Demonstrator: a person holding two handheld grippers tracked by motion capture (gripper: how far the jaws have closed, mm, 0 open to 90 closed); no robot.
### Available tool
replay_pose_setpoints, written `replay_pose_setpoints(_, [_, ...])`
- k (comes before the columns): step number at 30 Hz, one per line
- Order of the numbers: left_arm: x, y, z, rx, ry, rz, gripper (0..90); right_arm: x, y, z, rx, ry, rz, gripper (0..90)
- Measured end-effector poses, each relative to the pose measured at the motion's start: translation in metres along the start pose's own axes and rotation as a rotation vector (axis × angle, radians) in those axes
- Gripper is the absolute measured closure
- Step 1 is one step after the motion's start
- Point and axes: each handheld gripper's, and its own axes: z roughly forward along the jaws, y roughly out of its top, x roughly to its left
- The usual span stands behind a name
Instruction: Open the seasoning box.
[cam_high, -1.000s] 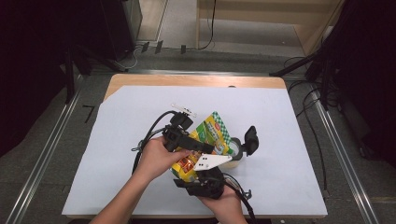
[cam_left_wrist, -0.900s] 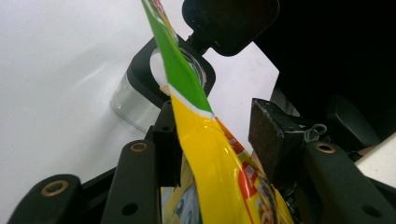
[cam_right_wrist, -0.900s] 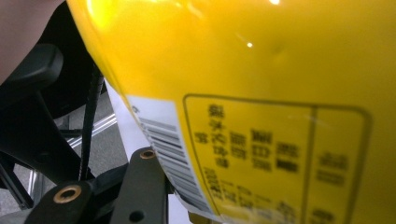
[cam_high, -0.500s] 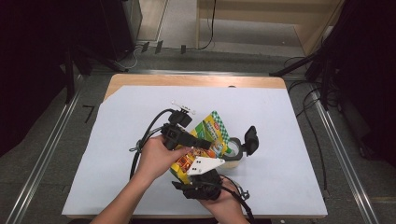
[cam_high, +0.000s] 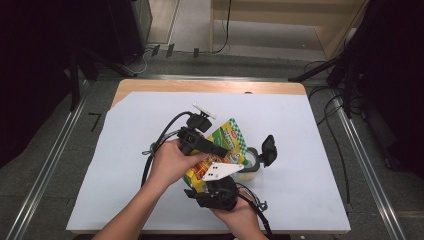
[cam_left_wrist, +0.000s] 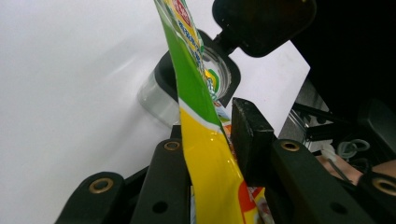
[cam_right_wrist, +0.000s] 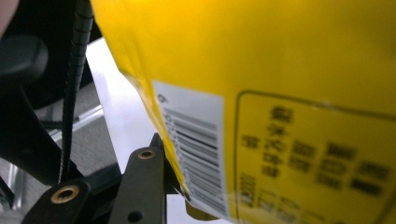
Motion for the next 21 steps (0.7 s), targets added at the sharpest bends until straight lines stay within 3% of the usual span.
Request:
replay_pose_setpoints(4, [0.000, 0.011, -0.001, 0.012, -0.059, -0.030, 74.5, -0.005, 0.004, -0.004, -0.038, 0.012, 0.015, 66.6])
replay_pose_setpoints(12, [0.002, 0.014, 0.002, 0.040, -0.071, -0.039, 74.0, -0.007, 0.004, -0.002, -0.058, 0.018, 0.027, 66.8])
replay_pose_setpoints(16, [0.003, 0.012, 0.003, 0.033, -0.102, -0.062, 71.4, -0.008, 0.002, -0.001, -0.061, 0.015, 0.020, 67.1])
replay_pose_setpoints(21, [0.001, 0.012, 0.007, 0.036, -0.089, -0.063, 71.1, -0.008, -0.001, -0.001, -0.057, 0.018, 0.025, 67.5])
